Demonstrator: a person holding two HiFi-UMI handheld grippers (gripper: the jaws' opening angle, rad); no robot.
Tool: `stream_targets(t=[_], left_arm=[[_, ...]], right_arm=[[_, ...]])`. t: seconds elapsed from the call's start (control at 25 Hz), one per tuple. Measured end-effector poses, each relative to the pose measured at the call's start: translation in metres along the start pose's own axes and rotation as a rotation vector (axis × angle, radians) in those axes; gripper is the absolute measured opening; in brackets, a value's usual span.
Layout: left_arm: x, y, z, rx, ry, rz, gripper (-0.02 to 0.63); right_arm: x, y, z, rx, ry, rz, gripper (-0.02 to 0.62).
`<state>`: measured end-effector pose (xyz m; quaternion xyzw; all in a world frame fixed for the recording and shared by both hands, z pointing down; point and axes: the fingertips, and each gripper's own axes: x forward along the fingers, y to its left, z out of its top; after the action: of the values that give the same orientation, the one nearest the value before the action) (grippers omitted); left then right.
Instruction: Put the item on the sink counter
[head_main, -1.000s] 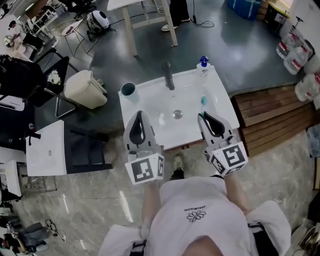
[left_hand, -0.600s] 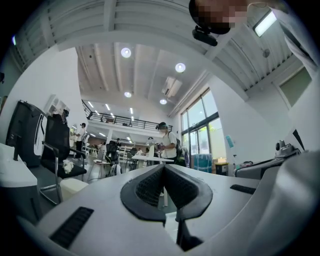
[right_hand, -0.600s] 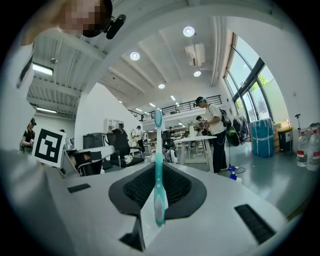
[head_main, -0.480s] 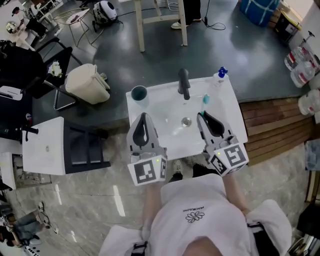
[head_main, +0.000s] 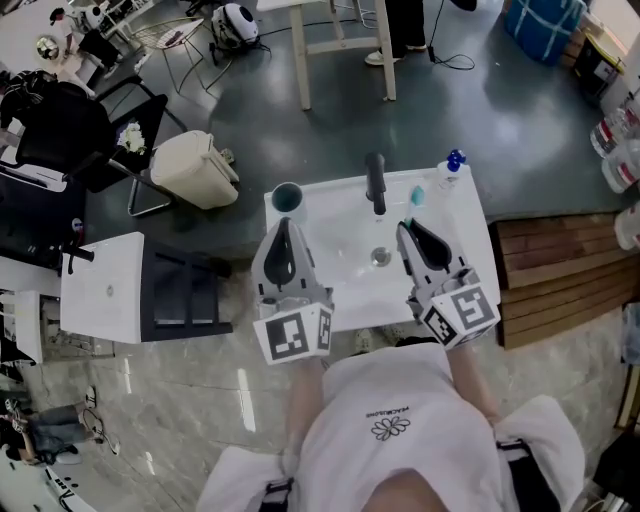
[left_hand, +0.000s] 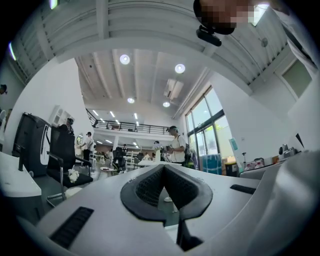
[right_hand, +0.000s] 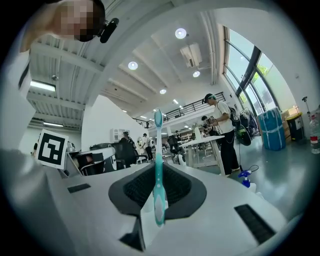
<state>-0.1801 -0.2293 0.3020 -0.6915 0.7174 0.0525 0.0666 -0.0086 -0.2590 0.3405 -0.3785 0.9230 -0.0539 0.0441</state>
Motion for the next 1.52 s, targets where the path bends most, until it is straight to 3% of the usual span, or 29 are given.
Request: stream_targets(t=[0.48,0.88,1.08,1.32,1.52], left_arm=[[0.005,-0.001,0.003,0.038,0.001,0.054,0.014],[-0.010,0.022,0.009,0.010,-0.003,0.120,0.014],[-0.016,0.032,0.011,0.016,0.000,0.141,0.014],[-0.028,0.044,0.000,0.011,0.025,0.176,0.014],[-0.035,0.055,-0.008,0.015,0.040,0.211,0.014]], right_arm=[[0.006,-0.010,0.011,-0.010,-0.022,0.045,0.040],[0.039,0.015,0.028,-0.030,-0.059,0.161,0.039],[0.066,0.033,0.037,-0.009,-0.059,0.264,0.038],[0.105,0.051,0.029,0.053,-0.050,0.365,0.038],[0.141,0.062,0.014,0.072,-0.036,0.393,0.040]])
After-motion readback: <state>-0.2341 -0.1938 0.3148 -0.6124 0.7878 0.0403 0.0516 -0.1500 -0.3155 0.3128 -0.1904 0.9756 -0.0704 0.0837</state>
